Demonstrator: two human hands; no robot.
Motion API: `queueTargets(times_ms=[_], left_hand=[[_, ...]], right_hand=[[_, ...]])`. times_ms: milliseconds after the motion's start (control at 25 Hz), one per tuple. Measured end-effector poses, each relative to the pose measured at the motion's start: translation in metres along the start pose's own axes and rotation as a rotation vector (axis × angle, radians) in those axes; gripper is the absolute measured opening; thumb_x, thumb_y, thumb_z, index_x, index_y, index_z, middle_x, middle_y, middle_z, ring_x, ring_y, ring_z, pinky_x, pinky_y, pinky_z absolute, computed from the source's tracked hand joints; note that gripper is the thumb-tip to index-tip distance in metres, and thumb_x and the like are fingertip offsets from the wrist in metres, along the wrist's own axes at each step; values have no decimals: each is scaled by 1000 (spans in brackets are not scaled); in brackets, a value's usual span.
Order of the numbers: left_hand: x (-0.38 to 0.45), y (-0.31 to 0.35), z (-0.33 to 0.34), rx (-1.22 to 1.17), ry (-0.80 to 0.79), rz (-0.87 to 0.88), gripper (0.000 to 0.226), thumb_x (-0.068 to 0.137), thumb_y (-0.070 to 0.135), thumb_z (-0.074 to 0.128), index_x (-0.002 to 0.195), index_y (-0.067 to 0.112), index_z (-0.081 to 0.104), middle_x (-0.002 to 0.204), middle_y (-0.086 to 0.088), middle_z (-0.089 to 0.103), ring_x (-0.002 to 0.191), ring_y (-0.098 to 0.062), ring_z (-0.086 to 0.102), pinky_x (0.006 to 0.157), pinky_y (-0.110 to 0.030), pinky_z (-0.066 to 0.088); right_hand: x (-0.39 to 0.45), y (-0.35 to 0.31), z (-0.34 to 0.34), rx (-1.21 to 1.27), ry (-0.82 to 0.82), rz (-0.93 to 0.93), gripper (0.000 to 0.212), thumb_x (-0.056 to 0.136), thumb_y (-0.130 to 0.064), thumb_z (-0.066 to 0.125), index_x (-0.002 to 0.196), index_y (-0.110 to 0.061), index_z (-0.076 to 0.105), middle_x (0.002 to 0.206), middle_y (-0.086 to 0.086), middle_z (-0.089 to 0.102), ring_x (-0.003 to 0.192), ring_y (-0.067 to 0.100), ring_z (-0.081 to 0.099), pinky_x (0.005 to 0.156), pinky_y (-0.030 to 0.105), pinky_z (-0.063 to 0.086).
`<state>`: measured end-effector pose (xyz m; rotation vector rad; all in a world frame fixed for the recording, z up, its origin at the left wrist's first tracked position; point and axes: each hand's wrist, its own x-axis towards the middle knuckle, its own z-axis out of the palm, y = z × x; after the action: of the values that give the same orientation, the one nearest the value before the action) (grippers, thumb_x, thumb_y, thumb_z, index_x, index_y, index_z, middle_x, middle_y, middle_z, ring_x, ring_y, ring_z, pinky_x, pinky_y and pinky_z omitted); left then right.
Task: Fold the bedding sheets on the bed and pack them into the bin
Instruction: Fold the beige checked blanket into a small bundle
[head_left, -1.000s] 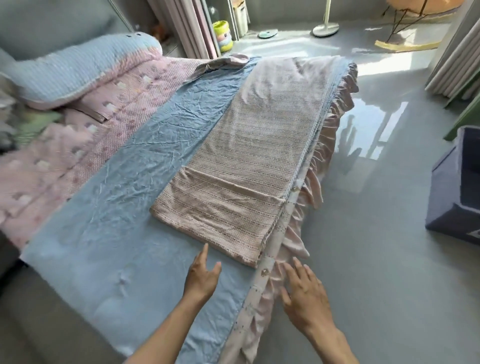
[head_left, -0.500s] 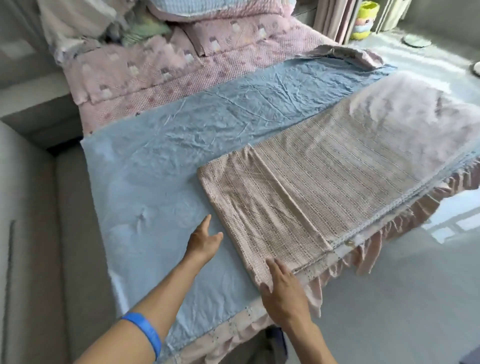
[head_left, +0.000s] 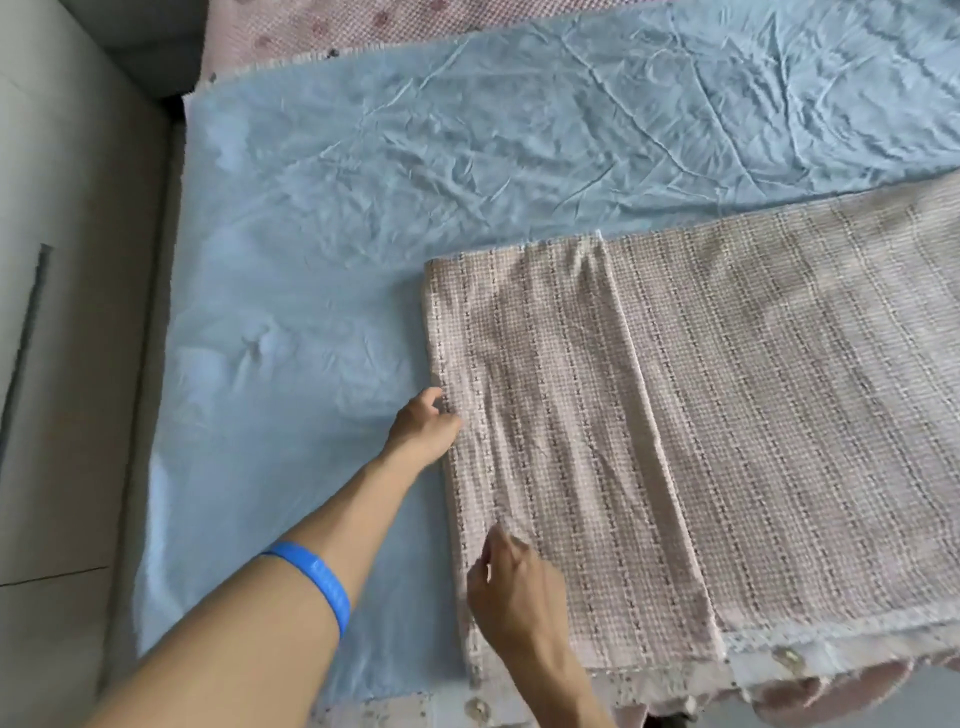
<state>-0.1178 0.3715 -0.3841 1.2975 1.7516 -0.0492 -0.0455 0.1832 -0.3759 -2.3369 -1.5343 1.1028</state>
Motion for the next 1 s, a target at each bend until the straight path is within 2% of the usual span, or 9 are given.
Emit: queueTargets(times_ms=[160,240,400,520,600,680,800,880,1000], left_hand=[[51,-19,30,-234,282,-107,30,79,25,71,107,24,61,110,-2,66,102,-26,62,89,-36,50],[62,-24,43,-389,383,-158,30,73,26,73,101,23,63,107,-7,70,95,-28,66,86,-43,55],[65,-16,41,-562,199,-159,22,72,23,75,91,18,67,102,-10,73,88,-27,69,84,-43,55],[38,21,31,-661,73,-65,10,86,6,65,93,13,66,97,-9,72,82,-25,66,72,-34,51],[5,53,27,-717,46,18,14,87,1,60,93,14,64,89,-8,69,75,-23,62,61,-31,44],[-30,88,28,-743,22,114,16,86,2,59,93,16,64,84,-7,68,70,-21,60,54,-28,39],[-77,153,52,-723,20,268,17,84,9,61,94,21,64,76,3,67,63,-16,57,45,-24,37],[-103,199,86,-693,45,370,28,77,16,61,103,26,65,82,12,70,71,-12,63,54,-29,46],[-122,256,150,-602,104,452,52,77,19,58,127,36,57,105,13,71,93,-9,65,81,-30,52]], right_hand=[[57,9,24,121,67,22,27,90,-47,43,101,-22,43,102,-1,58,95,26,63,71,41,46],[67,8,35,80,63,103,39,81,-53,50,104,-23,42,106,-2,50,96,25,57,72,43,50],[72,-1,43,63,18,59,26,74,-31,58,92,-24,41,91,-3,53,75,23,62,52,40,50],[69,8,8,243,22,116,22,82,-18,44,101,-25,35,93,-3,59,82,24,62,67,36,39],[49,18,-26,403,8,60,32,77,-21,46,105,-30,32,79,-9,55,70,9,54,66,26,34],[25,30,-65,557,73,-9,34,72,-24,48,102,-31,34,65,-9,45,61,7,45,60,19,32],[-5,64,-129,683,100,-29,21,76,-21,48,94,-23,39,64,4,45,61,14,43,58,31,36],[-18,98,-169,723,112,-47,16,77,-21,48,92,-23,41,64,3,44,61,14,42,59,34,37],[-21,160,-221,756,150,-43,11,74,-25,46,84,-24,42,62,-5,44,57,8,39,55,30,34]])
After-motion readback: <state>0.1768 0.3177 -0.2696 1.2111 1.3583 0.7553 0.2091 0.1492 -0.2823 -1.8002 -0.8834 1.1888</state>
